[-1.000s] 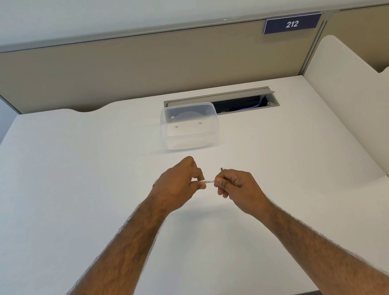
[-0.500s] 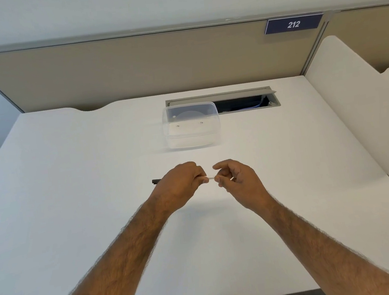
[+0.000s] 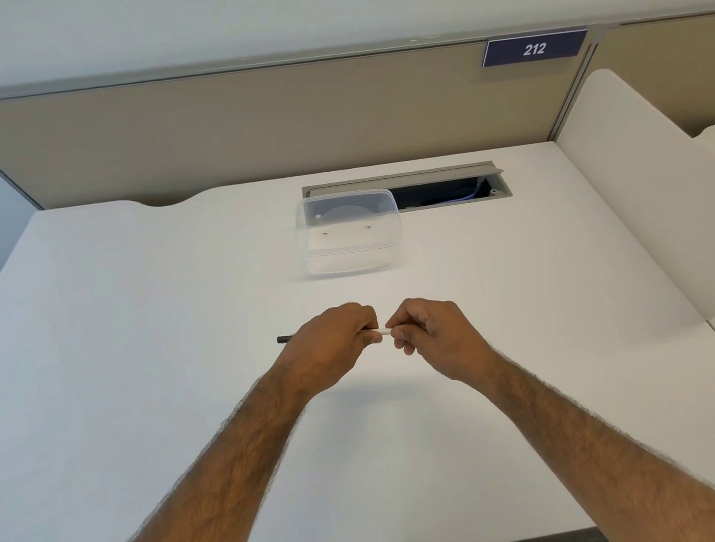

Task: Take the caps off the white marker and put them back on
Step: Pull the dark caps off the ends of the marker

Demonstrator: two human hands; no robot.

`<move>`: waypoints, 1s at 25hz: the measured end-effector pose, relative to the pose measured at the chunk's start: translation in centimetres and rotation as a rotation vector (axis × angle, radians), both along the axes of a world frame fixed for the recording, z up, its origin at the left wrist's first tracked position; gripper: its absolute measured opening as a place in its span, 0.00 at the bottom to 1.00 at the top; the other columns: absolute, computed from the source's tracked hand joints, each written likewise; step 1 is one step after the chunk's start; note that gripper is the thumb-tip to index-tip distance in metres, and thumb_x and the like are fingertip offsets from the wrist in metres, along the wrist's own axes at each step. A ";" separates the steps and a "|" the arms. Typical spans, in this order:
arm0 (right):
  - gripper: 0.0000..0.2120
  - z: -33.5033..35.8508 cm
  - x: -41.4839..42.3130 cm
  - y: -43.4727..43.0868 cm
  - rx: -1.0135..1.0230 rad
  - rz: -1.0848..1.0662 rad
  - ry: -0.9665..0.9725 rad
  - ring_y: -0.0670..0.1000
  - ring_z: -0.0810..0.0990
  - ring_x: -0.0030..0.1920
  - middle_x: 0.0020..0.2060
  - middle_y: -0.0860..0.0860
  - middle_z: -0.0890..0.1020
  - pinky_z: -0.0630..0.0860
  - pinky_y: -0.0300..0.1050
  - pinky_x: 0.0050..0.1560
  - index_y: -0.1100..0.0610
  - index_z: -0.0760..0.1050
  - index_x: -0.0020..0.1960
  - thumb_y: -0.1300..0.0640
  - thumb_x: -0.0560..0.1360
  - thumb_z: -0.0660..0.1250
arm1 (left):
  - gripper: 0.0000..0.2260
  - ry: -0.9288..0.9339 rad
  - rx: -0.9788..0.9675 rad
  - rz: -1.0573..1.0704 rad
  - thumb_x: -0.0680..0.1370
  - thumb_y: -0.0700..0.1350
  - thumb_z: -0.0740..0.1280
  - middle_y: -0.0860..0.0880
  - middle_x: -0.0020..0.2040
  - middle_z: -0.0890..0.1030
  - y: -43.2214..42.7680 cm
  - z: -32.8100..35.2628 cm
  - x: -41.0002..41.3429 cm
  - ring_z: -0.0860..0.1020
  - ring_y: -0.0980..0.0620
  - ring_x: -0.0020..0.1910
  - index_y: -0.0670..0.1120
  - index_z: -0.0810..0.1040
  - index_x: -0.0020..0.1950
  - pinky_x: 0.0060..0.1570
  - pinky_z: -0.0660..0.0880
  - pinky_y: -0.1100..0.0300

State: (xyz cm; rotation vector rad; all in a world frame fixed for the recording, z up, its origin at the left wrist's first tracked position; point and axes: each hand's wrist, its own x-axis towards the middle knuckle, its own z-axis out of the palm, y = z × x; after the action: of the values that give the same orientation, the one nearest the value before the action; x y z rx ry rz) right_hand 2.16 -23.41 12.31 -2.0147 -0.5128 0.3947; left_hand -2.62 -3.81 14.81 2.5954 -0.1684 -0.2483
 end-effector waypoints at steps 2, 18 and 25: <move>0.08 0.3 0.0 -0.1 -0.031 0.033 -0.003 0.44 0.80 0.33 0.35 0.49 0.84 0.73 0.32 0.36 0.56 0.80 0.46 0.65 0.78 0.65 | 0.08 -0.002 -0.023 0.000 0.84 0.49 0.63 0.52 0.43 0.77 0.1 -0.1 -0.2 0.75 0.50 0.41 0.49 0.77 0.47 0.43 0.74 0.50; 0.10 2.9 0.8 -0.3 -0.221 0.216 -0.187 0.46 0.76 0.34 0.33 0.42 0.79 0.76 0.49 0.39 0.56 0.82 0.49 0.64 0.80 0.62 | 0.10 -0.075 -0.004 -0.030 0.85 0.50 0.61 0.53 0.44 0.77 0.4 -0.1 -0.4 0.73 0.51 0.42 0.47 0.79 0.54 0.43 0.72 0.53; 0.03 3.1 1.1 -0.2 -0.254 0.184 -0.148 0.49 0.82 0.36 0.35 0.49 0.83 0.80 0.54 0.41 0.53 0.80 0.47 0.59 0.77 0.68 | 0.11 0.008 0.011 -0.011 0.85 0.52 0.61 0.51 0.48 0.79 1.0 0.3 0.0 0.76 0.50 0.47 0.50 0.81 0.56 0.49 0.76 0.49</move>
State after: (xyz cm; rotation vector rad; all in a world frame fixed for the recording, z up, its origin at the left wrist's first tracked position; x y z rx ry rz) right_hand 3.28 -23.63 15.39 -2.2603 -0.7762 0.4425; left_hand -2.58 -2.85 15.10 2.6042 -0.1787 -0.2637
